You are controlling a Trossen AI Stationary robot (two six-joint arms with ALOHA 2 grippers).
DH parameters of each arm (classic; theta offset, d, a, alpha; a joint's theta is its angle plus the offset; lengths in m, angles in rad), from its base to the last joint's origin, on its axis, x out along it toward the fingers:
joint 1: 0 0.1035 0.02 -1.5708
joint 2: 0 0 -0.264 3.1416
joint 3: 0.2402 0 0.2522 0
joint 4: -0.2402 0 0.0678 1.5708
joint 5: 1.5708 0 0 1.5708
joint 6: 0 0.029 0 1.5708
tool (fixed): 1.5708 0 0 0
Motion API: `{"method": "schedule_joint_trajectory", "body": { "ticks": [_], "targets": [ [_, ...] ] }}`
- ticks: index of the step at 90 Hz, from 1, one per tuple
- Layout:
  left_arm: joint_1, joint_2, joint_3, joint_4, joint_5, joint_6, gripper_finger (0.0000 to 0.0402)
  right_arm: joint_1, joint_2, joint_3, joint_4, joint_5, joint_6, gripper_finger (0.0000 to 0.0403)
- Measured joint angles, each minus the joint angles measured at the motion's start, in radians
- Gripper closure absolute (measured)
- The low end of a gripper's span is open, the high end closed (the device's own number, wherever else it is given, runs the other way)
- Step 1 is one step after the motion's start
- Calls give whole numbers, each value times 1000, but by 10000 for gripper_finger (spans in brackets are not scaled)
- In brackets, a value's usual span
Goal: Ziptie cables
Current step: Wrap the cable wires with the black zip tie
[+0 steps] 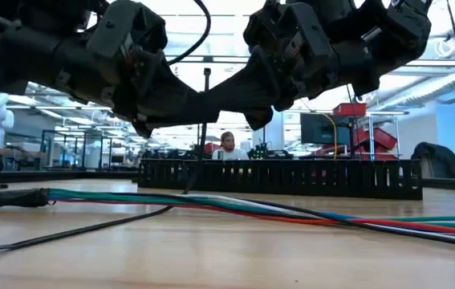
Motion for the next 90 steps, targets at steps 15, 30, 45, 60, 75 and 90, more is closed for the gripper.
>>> {"method": "schedule_joint_trajectory", "body": {
  "ticks": [15, 30, 45, 60, 75, 90],
  "targets": [
    [0, 0, 1, -23, 0, 0, 398, 0, 1, -1, 10, 2, 17, 403],
    [-1, 0, 1, -24, -9, 8, 400, 0, 1, -1, 16, 6, 49, 400],
    [-5, 0, 1, -51, -150, -33, 400, 5, 0, 0, 31, 73, 41, 378],
    [-6, 1, 1, -63, -227, -111, 401, 65, -2, 2, -42, 445, -128, 339],
    [-10, 1, 1, -114, -285, -209, 401, 184, -2, 1, -44, 854, -387, 322],
    [-29, 1, 1, -202, -348, -312, 401, 288, -6, 1, -58, 721, -270, 330]
  ]
}}
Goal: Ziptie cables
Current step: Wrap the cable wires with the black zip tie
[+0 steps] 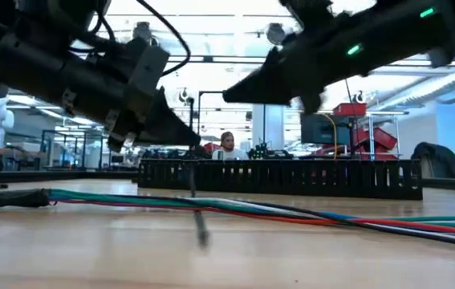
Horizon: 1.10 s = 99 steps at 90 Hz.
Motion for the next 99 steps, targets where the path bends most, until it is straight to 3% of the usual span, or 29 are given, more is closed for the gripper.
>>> {"method": "schedule_joint_trajectory", "body": {
  "ticks": [9, 29, 50, 71, 86, 99],
  "targets": [
    [-15, 0, 1, -14, -22, -50, 401, 47, 0, 0, -48, -122, 159, 338],
    [-52, 30, 63, -11, -35, -59, 401, 133, 0, 0, -82, -221, 308, 353],
    [-95, 166, 204, -18, -78, -154, 401, 222, 1, -1, -137, -194, 398, 353],
    [-128, 334, 436, -79, -87, -162, 401, 357, 9, -1, -185, -136, 449, 350],
    [-146, 416, 597, -183, -98, -187, 402, 437, 58, 7, -191, -114, 511, 321],
    [-158, 443, 682, -256, -106, -188, 402, 470, 131, 93, -254, -112, 497, 292]
  ]
}}
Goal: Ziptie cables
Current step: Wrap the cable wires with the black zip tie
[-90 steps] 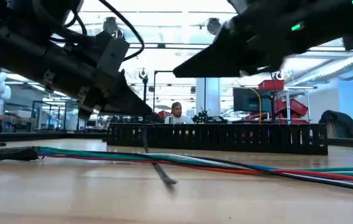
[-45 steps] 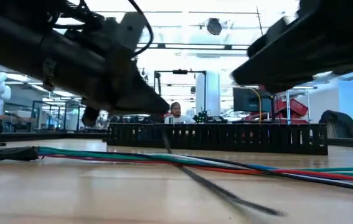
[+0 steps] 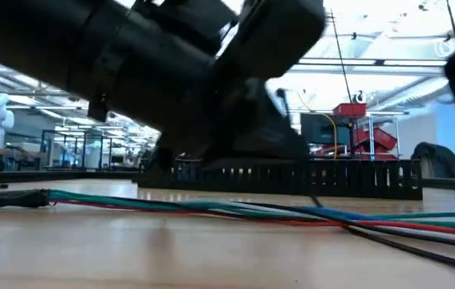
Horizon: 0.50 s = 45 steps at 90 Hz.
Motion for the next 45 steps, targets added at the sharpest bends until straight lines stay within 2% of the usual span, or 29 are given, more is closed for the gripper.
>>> {"method": "schedule_joint_trajectory", "body": {
  "ticks": [13, 19, 31, 45],
  "targets": [
    [-10, 0, 30, -44, 6, 20, 402, 21, 56, 117, -160, 13, -20, 272],
    [-14, 0, 30, -43, 43, 73, 402, 39, 76, 175, -234, 50, -38, 266],
    [-27, 0, 30, -53, 94, 83, 402, 82, 111, 292, -353, 126, -108, 261],
    [-32, 0, 30, -73, 142, 91, 402, 108, 142, 394, -442, 151, -126, 256]
  ]
}}
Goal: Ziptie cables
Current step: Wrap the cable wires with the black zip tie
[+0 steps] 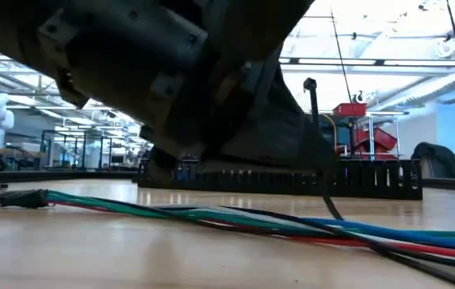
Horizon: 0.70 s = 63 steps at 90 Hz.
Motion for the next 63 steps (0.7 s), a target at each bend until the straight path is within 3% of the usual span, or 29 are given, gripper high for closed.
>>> {"method": "schedule_joint_trajectory", "body": {
  "ticks": [27, 53, 63],
  "targets": [
    [6, 0, 0, -3, 15, -3, 402, 7, 79, 25, 2, -81, 75, 256],
    [6, 0, 0, -3, 21, -4, 402, 2, 111, 25, 114, 22, -26, 256],
    [6, 0, 0, -3, 22, -4, 402, -12, 110, 25, 146, 12, -52, 256]
  ]
}}
